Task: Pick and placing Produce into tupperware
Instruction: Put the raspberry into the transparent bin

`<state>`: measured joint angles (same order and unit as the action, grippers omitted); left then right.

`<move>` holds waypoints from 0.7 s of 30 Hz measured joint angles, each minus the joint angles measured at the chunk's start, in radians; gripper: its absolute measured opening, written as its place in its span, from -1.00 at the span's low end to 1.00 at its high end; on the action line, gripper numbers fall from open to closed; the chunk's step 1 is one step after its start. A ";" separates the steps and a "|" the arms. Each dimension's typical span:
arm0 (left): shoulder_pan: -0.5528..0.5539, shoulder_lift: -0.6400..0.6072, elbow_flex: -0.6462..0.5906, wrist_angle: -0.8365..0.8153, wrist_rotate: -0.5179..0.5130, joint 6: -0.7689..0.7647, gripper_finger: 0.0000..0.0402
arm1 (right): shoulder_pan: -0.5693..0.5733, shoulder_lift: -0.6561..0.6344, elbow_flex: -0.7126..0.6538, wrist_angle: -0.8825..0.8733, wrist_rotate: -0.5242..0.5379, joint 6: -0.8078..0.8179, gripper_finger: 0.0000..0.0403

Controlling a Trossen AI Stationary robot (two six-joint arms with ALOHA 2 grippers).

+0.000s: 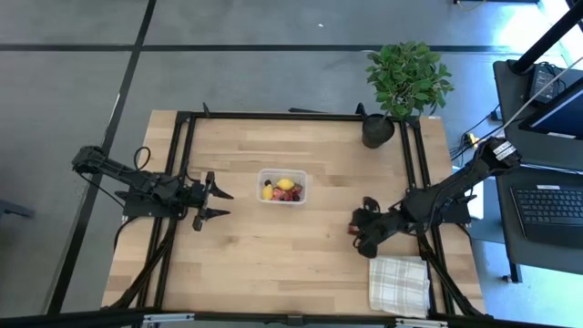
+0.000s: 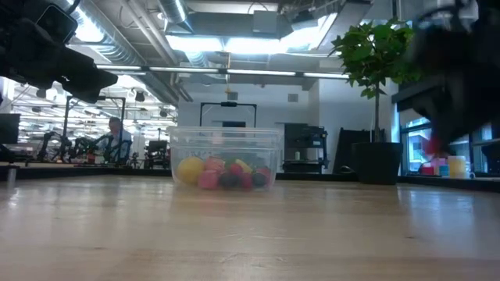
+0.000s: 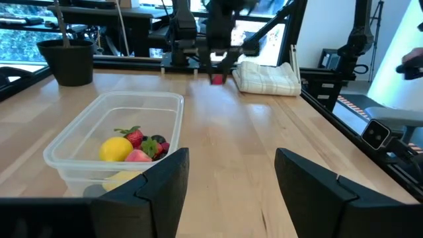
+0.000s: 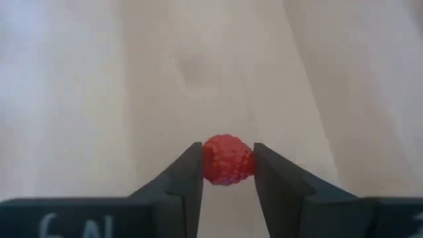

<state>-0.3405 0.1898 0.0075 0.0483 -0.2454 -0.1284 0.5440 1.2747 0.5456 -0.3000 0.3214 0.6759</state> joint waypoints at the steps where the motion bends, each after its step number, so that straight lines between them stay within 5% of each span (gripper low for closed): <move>1: 0.000 0.000 0.000 0.000 0.000 0.000 0.08 | -0.011 -0.001 0.017 0.048 0.001 -0.043 -0.40; 8: 0.000 0.000 0.000 0.000 0.000 0.000 0.08 | -0.100 -0.002 0.146 0.269 0.000 -0.392 -0.39; 21: 0.000 0.000 0.000 0.000 0.000 0.000 0.08 | -0.302 -0.002 0.452 0.189 0.000 -0.753 -0.39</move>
<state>-0.3405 0.1898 0.0074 0.0486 -0.2455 -0.1280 0.2422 1.2732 0.9976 -0.1105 0.3209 -0.0767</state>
